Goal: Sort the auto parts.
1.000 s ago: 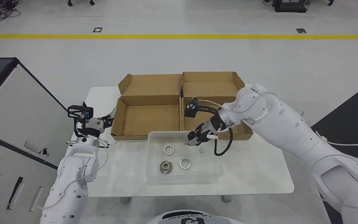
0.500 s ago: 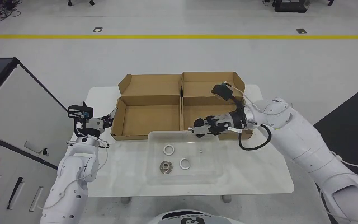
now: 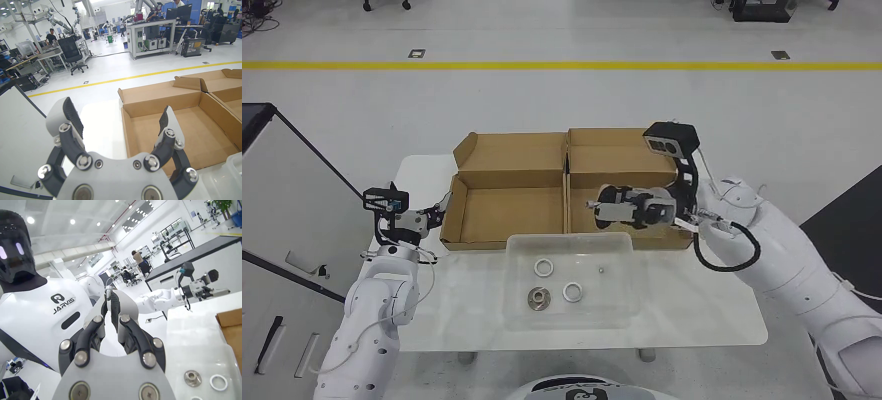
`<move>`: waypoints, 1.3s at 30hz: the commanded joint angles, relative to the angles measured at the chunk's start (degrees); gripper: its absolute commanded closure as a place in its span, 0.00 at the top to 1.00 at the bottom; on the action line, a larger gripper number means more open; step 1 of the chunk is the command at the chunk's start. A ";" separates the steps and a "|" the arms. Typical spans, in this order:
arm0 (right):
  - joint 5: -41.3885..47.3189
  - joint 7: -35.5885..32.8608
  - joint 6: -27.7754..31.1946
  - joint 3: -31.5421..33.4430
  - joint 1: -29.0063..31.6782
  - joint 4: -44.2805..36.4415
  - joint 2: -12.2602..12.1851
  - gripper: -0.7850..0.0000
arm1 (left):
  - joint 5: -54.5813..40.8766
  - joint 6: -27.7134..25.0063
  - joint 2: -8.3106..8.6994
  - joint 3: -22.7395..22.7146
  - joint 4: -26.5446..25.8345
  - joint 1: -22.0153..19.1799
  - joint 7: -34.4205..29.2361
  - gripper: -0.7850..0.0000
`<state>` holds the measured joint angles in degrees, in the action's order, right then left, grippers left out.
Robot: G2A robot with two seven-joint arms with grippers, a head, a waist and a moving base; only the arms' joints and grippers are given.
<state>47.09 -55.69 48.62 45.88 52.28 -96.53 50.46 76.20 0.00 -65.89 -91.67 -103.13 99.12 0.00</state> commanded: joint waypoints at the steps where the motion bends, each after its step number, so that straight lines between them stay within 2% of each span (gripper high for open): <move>1: 0.22 0.86 0.86 -0.34 -0.86 -0.67 0.14 0.00 | 0.00 0.00 0.00 0.00 0.00 0.00 0.00 1.00; 5: -0.12 1.59 1.59 -2.08 -2.61 -1.95 0.50 0.00 | 0.00 0.00 0.00 0.00 0.00 0.00 0.00 1.00; 19: -0.59 3.18 1.34 -1.31 -2.35 -2.97 0.63 0.00 | 0.00 0.00 0.00 0.00 0.00 0.00 0.00 1.00; 33: 10.86 9.01 8.98 1.21 0.51 -8.19 2.71 0.00 | 0.00 0.00 0.00 0.00 0.00 0.00 0.00 1.00; 39: 15.35 9.40 9.39 2.11 0.81 -9.08 4.25 0.00 | 0.00 0.00 0.00 0.00 0.00 0.00 0.00 1.00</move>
<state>62.05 -46.27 58.02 47.82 53.03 -105.54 54.47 76.20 0.00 -65.89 -91.67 -103.13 99.12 0.00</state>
